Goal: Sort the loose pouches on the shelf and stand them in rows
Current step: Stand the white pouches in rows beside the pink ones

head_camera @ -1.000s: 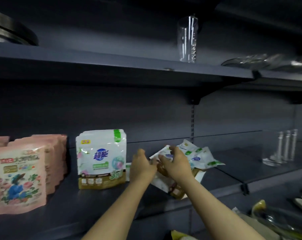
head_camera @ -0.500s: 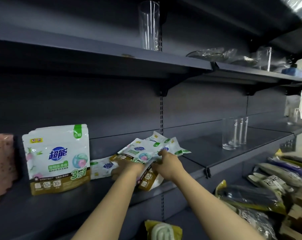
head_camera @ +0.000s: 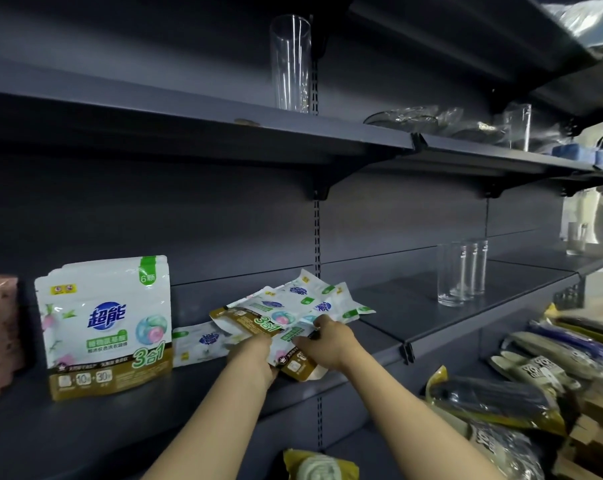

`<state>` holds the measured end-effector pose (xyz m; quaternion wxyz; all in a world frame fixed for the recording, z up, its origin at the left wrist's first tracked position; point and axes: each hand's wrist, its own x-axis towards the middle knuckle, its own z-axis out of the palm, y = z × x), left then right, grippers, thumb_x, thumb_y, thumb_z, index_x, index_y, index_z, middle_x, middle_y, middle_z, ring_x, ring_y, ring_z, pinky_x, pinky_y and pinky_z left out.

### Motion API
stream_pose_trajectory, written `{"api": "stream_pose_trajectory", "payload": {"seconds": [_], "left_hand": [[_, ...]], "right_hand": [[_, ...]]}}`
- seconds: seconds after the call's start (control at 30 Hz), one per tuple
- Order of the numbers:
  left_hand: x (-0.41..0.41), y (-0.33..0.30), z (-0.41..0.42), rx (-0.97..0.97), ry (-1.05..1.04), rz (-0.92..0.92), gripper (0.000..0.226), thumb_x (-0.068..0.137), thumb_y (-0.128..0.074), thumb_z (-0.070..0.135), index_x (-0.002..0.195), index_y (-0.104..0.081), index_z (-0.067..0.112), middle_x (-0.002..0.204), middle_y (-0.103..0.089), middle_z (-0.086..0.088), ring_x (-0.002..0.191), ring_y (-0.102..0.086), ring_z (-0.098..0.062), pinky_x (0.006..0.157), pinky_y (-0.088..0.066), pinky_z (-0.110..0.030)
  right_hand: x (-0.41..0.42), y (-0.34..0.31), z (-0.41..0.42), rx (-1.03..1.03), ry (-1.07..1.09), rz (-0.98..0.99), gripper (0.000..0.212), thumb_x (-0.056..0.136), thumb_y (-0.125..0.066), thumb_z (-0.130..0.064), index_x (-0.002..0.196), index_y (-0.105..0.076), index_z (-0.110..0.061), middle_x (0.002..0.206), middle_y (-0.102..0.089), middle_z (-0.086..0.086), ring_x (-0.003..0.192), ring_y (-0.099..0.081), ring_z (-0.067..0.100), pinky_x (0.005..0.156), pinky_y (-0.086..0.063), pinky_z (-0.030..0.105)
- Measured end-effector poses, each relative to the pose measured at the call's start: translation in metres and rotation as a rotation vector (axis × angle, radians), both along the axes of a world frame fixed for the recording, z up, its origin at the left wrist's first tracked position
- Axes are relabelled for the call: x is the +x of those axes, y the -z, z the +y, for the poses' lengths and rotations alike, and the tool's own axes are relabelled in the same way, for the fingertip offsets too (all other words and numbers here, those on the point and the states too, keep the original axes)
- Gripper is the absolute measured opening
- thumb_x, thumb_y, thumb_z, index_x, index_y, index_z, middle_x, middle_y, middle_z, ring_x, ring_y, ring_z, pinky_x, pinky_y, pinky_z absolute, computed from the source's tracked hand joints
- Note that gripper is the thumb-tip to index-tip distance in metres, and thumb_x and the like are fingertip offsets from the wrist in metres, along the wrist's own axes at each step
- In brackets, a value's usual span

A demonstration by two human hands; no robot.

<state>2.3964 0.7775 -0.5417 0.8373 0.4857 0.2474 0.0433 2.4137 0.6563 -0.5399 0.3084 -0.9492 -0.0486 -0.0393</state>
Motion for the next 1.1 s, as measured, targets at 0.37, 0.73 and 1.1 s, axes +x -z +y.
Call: {"api": "stream_pose_trajectory", "payload": {"seconds": [0.37, 0.73, 1.1], "left_hand": [[-0.019, -0.041, 0.004, 0.255, -0.142, -0.08, 0.028, 0.088, -0.049, -0.006, 0.114, -0.055, 0.004, 0.088, -0.059, -0.012, 0.069, -0.059, -0.025, 0.06, -0.053, -0.038], [-0.059, -0.075, 0.032, 1.497, -0.29, -0.264, 0.023, 0.097, -0.037, 0.016, 0.113, -0.052, 0.011, 0.114, -0.062, -0.012, 0.106, -0.057, -0.032, 0.077, -0.044, -0.034], [-0.077, -0.056, 0.135, 0.987, -0.358, -0.536, 0.019, 0.097, -0.041, 0.021, 0.115, -0.048, 0.02, 0.114, -0.065, -0.001, 0.101, -0.062, -0.018, 0.089, -0.051, -0.038]], "right_hand": [[-0.003, -0.018, 0.007, 0.261, -0.047, 0.017, 0.049, 0.089, -0.049, -0.05, 0.108, -0.06, -0.007, 0.119, -0.063, 0.011, 0.111, -0.057, 0.027, 0.095, -0.043, 0.034], [-0.008, -0.014, 0.06, 0.998, -0.215, 0.095, 0.059, 0.075, -0.069, -0.053, 0.117, -0.039, -0.025, 0.109, -0.062, -0.005, 0.106, -0.057, 0.016, 0.087, -0.05, 0.03], [-0.025, -0.015, 0.119, 0.865, -0.601, 0.051, 0.03, 0.081, -0.072, -0.014, 0.103, -0.054, -0.023, 0.101, -0.069, -0.007, 0.09, -0.065, 0.005, 0.069, -0.054, 0.014]]}}
